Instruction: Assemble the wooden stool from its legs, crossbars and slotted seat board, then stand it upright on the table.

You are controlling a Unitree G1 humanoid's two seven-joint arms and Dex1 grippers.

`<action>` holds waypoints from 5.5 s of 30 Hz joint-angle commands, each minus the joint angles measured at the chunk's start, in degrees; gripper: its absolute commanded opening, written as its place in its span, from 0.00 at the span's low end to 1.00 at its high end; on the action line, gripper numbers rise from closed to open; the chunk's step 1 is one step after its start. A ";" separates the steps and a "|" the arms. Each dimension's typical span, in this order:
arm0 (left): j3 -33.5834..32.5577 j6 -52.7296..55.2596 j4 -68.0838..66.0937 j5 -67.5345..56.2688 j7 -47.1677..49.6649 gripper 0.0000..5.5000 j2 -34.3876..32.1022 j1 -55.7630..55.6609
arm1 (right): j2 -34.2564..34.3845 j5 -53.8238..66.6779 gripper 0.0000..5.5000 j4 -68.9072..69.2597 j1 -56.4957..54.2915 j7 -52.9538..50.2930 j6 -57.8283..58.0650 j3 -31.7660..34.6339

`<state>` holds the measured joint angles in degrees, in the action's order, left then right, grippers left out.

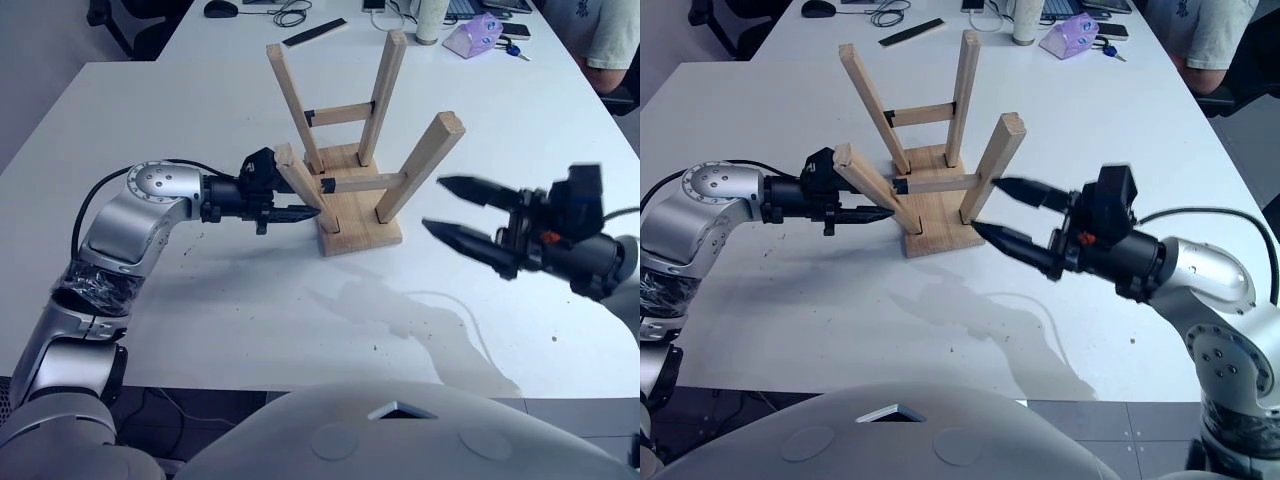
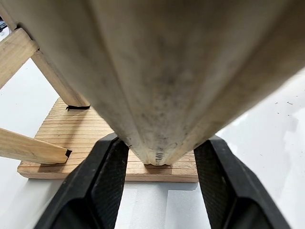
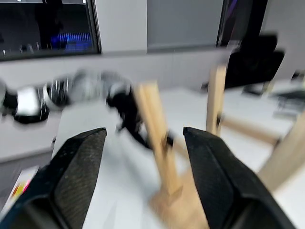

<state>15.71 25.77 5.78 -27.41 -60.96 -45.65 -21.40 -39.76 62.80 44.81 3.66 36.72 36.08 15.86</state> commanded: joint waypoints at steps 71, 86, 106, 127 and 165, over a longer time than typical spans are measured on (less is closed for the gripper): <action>9.85 10.10 -6.04 12.63 3.40 0.38 4.94 -3.39 | 22.62 -41.98 0.54 -20.23 -22.45 -16.66 -8.24 -28.19; 6.87 13.01 -3.48 10.37 4.68 0.38 3.23 -1.39 | 16.59 -61.88 0.54 -37.70 -19.14 -34.61 -15.34 -8.22; -0.58 24.77 17.20 -2.24 9.32 0.55 9.65 2.31 | 23.02 -43.73 0.54 -23.79 -20.83 -20.39 3.37 -22.39; -11.93 -2.31 3.23 4.65 -2.15 0.64 -1.97 15.36 | 4.53 -46.99 0.54 -9.88 15.68 -5.87 -2.19 -8.74; -6.55 -26.66 -56.25 26.71 29.86 0.64 17.72 -17.73 | 9.30 -58.82 0.54 -35.07 -0.73 -5.72 -13.05 -26.27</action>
<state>9.32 5.49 -36.82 -5.35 -39.27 -32.65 -29.35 -31.44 5.48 9.12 3.05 31.12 21.85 -8.71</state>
